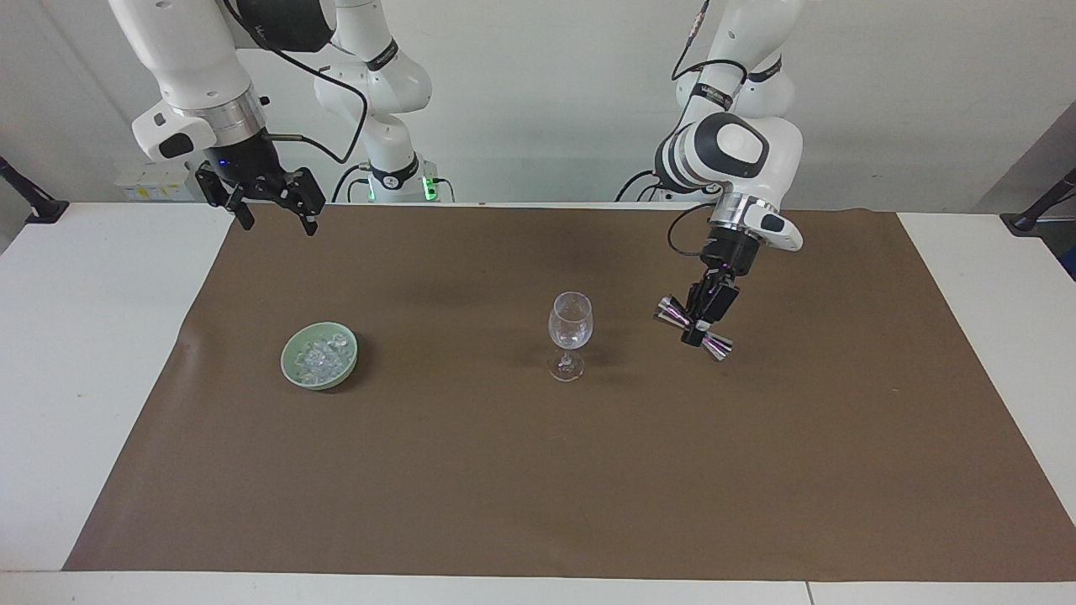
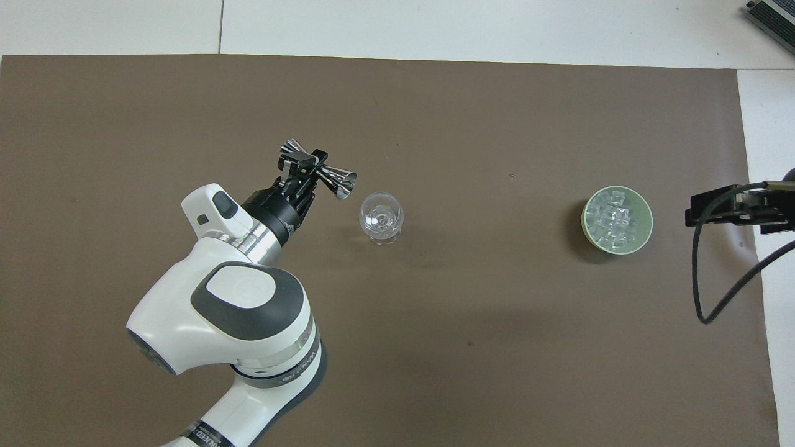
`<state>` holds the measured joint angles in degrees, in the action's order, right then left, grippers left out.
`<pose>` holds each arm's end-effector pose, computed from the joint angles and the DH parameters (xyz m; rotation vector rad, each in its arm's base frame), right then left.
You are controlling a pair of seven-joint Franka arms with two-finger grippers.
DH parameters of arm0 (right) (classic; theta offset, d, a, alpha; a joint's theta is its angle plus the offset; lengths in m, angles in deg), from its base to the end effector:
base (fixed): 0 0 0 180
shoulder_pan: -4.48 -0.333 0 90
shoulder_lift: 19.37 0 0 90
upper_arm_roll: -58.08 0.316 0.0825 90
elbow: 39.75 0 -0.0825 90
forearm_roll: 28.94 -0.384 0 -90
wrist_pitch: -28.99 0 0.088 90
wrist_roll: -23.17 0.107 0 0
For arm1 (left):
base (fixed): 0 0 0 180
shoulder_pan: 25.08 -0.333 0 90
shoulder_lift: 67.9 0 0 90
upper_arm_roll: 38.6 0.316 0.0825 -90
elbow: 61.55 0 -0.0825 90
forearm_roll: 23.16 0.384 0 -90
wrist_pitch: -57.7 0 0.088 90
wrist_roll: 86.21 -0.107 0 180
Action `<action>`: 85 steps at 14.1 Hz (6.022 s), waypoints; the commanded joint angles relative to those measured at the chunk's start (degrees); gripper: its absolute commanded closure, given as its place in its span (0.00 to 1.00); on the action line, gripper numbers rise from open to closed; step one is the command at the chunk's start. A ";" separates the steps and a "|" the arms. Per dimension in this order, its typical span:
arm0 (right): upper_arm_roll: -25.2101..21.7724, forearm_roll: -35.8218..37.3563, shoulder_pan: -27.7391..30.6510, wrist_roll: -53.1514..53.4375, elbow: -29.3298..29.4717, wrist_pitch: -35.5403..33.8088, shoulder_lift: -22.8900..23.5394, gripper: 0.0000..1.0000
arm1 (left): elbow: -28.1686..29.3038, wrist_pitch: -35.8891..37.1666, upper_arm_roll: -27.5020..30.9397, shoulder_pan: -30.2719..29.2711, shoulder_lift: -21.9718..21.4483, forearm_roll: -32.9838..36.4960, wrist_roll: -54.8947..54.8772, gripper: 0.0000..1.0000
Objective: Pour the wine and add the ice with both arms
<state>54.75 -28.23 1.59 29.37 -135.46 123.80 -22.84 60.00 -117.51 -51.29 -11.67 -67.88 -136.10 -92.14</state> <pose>0.5429 -0.0063 0.6178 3.1290 -0.1803 0.0708 0.5115 -0.1698 0.4324 1.6383 1.3367 0.4130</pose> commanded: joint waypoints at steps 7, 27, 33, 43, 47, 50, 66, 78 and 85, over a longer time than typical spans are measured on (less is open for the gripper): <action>-0.10 -1.15 0.17 -11.81 -11.32 17.56 1.53 0.00 | 9.49 10.94 0.47 -11.91 -6.96 -0.71 12.58 1.00; -3.09 -0.97 1.13 -30.81 -26.03 41.86 12.60 0.21 | 18.46 17.88 4.78 -22.98 -11.01 -0.71 36.59 1.00; -3.09 -0.97 1.13 -30.46 -26.12 41.86 13.31 0.39 | 21.36 23.59 4.87 -28.17 -10.13 -0.71 38.00 1.00; -3.00 -0.88 0.96 -29.58 -25.94 41.77 13.49 0.69 | 18.29 28.87 4.87 -32.66 -1.70 -0.80 39.41 1.00; -3.00 -0.88 0.78 -29.14 -25.33 41.42 13.58 0.87 | 16.63 31.68 4.87 -34.41 1.03 -0.80 39.50 1.00; -3.00 -0.88 0.69 -29.14 -23.84 39.59 13.40 0.96 | 15.74 34.32 4.87 -35.38 2.79 -0.80 39.41 1.00; 9.21 -0.88 0.34 2.74 -6.61 19.36 7.86 1.00 | 11.09 38.28 5.13 -37.23 9.82 -0.71 38.88 1.00; 23.89 -0.88 -0.71 29.55 -3.35 28.49 9.79 1.00 | 10.55 44.78 5.13 -39.25 12.90 -0.62 37.83 1.00; 28.99 -0.79 -1.85 37.83 -3.26 37.10 13.13 1.00 | 10.55 45.66 5.13 -39.60 13.43 -0.53 36.33 1.00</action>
<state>82.58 -28.37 -0.46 65.62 -139.67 158.86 -11.38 71.50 -73.22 -45.88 -50.26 -55.49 -136.26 -54.67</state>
